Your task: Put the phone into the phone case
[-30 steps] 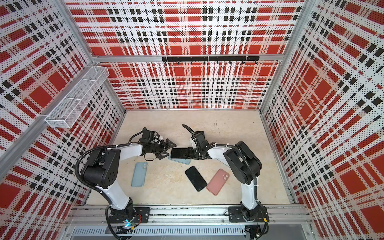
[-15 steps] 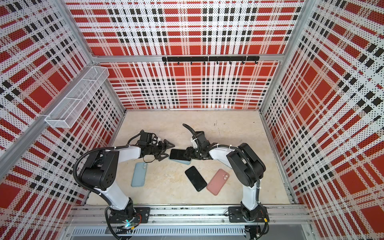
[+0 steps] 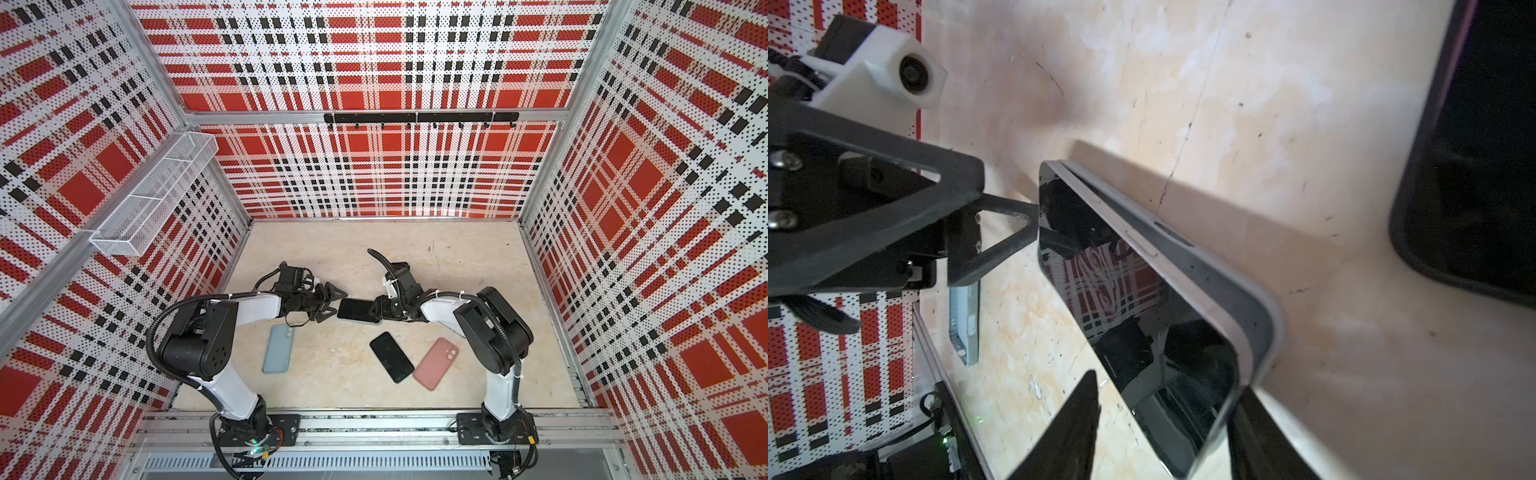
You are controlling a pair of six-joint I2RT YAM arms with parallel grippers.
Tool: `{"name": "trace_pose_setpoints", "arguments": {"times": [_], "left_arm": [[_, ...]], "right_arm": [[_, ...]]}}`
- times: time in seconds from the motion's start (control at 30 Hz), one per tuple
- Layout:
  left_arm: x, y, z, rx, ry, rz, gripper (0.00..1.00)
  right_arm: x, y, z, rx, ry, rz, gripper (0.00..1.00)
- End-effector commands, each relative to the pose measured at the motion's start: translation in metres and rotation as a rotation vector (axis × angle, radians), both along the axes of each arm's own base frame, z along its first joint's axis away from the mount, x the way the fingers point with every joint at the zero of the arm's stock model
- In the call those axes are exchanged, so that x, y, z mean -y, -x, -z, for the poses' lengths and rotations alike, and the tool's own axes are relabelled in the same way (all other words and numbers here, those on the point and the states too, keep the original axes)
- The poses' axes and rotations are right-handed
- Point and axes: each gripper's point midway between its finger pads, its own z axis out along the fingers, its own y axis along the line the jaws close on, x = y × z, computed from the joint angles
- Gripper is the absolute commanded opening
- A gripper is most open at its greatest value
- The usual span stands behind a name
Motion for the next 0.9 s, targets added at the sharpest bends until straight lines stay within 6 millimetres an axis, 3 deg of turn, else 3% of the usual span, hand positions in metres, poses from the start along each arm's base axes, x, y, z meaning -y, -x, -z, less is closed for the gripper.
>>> {"name": "trace_pose_setpoints", "arguments": {"times": [0.0, 0.2, 0.4, 0.6, 0.87], "left_arm": [[-0.007, 0.014, 0.023, -0.086, -0.036, -0.028, 0.76], [-0.007, 0.014, 0.023, -0.089, -0.039, -0.033, 0.75], [-0.009, 0.016, 0.024, -0.094, -0.047, -0.049, 0.74], [-0.012, 0.016, 0.024, -0.095, -0.057, -0.066, 0.74], [-0.015, 0.019, 0.024, -0.093, -0.069, -0.075, 0.7]], "right_arm": [[-0.018, -0.003, -0.039, 0.105, -0.126, -0.061, 0.47], [-0.02, 0.0, -0.04, 0.092, -0.149, -0.066, 0.39], [-0.014, 0.005, -0.027, 0.033, -0.105, -0.041, 0.31], [0.004, 0.007, -0.015, 0.022, 0.008, 0.003, 0.48], [0.012, -0.003, -0.031, 0.084, 0.086, 0.008, 0.57]]}}
